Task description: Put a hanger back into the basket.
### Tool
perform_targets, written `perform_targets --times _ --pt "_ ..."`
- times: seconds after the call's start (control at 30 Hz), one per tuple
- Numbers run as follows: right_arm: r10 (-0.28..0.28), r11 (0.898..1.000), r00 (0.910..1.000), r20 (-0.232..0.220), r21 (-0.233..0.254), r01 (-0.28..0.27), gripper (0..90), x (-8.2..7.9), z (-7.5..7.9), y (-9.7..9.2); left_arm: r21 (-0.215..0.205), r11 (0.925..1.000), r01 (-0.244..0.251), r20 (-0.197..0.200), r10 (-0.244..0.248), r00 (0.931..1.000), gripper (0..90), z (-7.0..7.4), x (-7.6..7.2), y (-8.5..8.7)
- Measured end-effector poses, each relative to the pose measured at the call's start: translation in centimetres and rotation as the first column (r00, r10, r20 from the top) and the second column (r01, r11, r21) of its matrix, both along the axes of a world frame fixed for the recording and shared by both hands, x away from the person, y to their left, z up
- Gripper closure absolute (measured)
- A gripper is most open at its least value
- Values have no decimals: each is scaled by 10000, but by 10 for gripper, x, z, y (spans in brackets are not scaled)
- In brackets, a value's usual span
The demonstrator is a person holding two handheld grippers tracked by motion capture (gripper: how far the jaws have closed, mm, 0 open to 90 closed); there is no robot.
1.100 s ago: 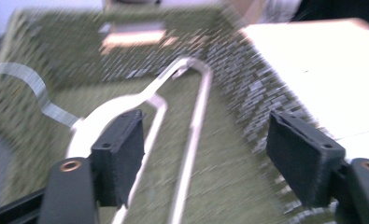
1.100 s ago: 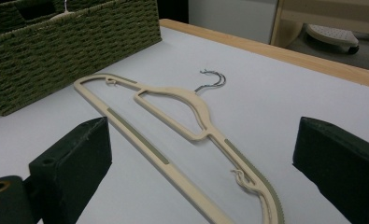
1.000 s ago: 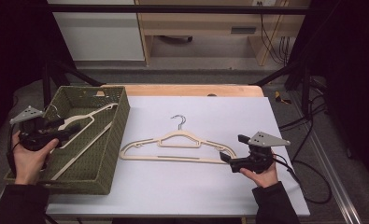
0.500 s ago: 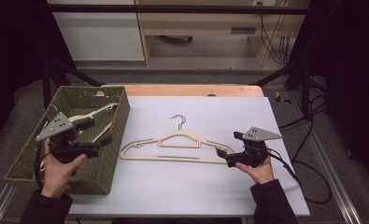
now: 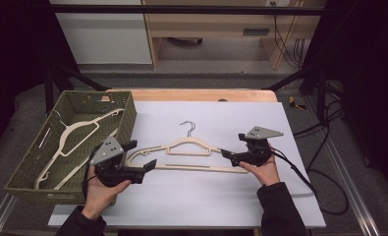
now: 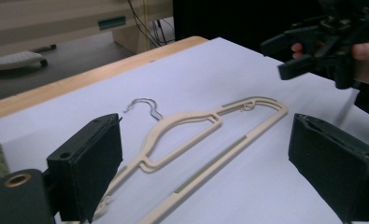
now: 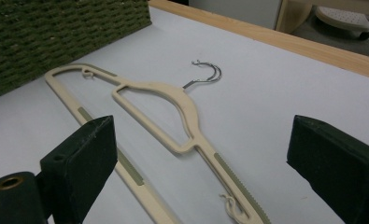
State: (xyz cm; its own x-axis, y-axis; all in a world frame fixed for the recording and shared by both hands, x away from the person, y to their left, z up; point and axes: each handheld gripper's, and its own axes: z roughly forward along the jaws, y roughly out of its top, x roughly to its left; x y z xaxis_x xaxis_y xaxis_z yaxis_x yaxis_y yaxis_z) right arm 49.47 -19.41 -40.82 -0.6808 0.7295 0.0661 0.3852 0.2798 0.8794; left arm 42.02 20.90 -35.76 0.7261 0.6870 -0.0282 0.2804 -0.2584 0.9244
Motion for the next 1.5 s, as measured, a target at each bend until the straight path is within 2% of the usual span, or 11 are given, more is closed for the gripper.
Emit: perform_targets --times 0.17,0.23,0.33,0.43,0.53,0.63,0.97,1.1,1.27,1.33,1.5 --pt "-124 9993 9995 -307 -367 113 115 15 -10 4 -167 9998 95 -322 -100 9994 82 -14 -1 -3" --pt "-144 9984 9990 -421 -560 120 126 20 -16 7 -63 10000 77 -371 -79 9993 79 -18 -1 -3" --pt "-159 9961 9972 -732 -877 94 148 28 -27 13 -157 9998 105 -508 -113 9986 70 -22 -1 -1" --pt "-100 9916 9953 -966 -1296 -26 177 37 -38 18 -134 9999 9 -454 -16 9990 70 -24 -2 1" --pt "-14 9897 9949 -1010 -1423 -131 218 41 -45 20 -172 9998 -37 -487 28 9988 70 -25 -2 2" --pt "-57 9838 9938 -1107 -1786 -143 250 45 -51 20 -137 9999 -35 -540 27 9985 71 -26 -1 3" --pt "98 9762 9879 -1549 -2127 -430 478 54 -65 17 33 10000 44 -711 -42 9975 77 -31 2 0" --pt "307 9694 9857 -1658 -2352 -698 570 57 -70 18 42 10000 89 -708 -86 9975 82 -31 2 0" --pt "551 9688 9833 -1734 -2289 -946 693 58 -70 18 59 9999 115 -720 -110 9973 85 -32 3 0" --pt "819 9629 9827 -1659 -2412 -1209 711 58 -69 17 71 9999 108 -730 -103 9973 86 -32 3 0" --pt "1099 9595 9796 -1681 -2394 -1487 762 56 -65 14 73 9999 102 -738 -97 9972 88 -32 3 0"
